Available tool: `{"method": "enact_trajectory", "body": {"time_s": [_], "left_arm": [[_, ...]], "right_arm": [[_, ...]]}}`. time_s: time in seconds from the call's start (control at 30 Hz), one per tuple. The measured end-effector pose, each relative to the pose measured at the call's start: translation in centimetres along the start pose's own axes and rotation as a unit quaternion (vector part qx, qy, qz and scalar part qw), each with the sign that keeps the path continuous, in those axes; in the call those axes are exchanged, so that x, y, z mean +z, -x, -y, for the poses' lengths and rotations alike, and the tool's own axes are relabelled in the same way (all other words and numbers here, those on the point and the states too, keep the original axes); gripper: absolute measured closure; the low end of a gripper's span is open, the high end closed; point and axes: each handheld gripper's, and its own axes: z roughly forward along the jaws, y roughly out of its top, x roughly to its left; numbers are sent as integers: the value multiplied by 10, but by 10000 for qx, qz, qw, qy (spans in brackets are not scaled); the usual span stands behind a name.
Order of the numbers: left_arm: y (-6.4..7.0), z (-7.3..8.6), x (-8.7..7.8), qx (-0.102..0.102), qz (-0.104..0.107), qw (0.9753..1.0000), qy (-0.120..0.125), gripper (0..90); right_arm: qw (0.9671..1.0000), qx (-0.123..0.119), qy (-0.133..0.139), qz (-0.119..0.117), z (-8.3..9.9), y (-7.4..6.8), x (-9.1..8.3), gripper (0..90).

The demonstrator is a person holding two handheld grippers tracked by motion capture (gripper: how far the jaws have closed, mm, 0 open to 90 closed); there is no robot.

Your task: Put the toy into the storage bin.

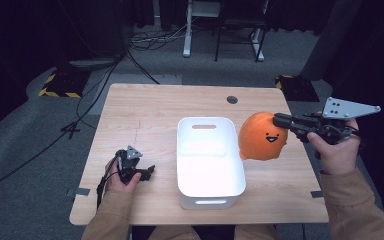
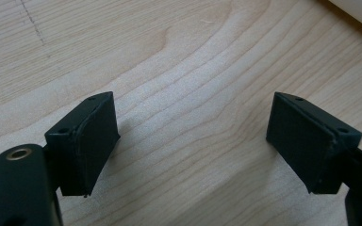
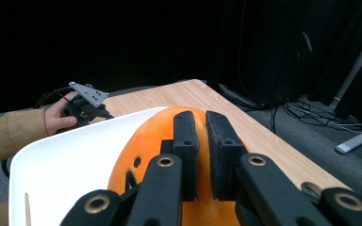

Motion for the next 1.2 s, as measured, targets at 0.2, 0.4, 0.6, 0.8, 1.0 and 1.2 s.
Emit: {"method": "enact_trajectory", "body": {"time_s": [0.2,0.4,0.6,0.8,1.0,1.2], "left_arm": [[0,-2,2,5,4,10000,-9,156],[1,-5,5,-1,9,10000,-23,143],[1,-5,5,10,6,10000,-28,142],[1,-5,5,10,5,10000,-27,143],[1,-5,5,10,2,10000,-29,143],[2,-5,5,9,-5,10000,-25,144]], "right_arm": [[9999,-19,-14,-162,-4,-14,20,837],[9996,-89,18,-279,-8,-24,36,837],[9990,-142,33,-420,-11,-37,54,838],[9983,-194,36,-540,-11,-46,67,837],[9973,-241,7,-688,-11,-57,80,838],[9956,-187,10,-914,-8,-66,92,839]]}}
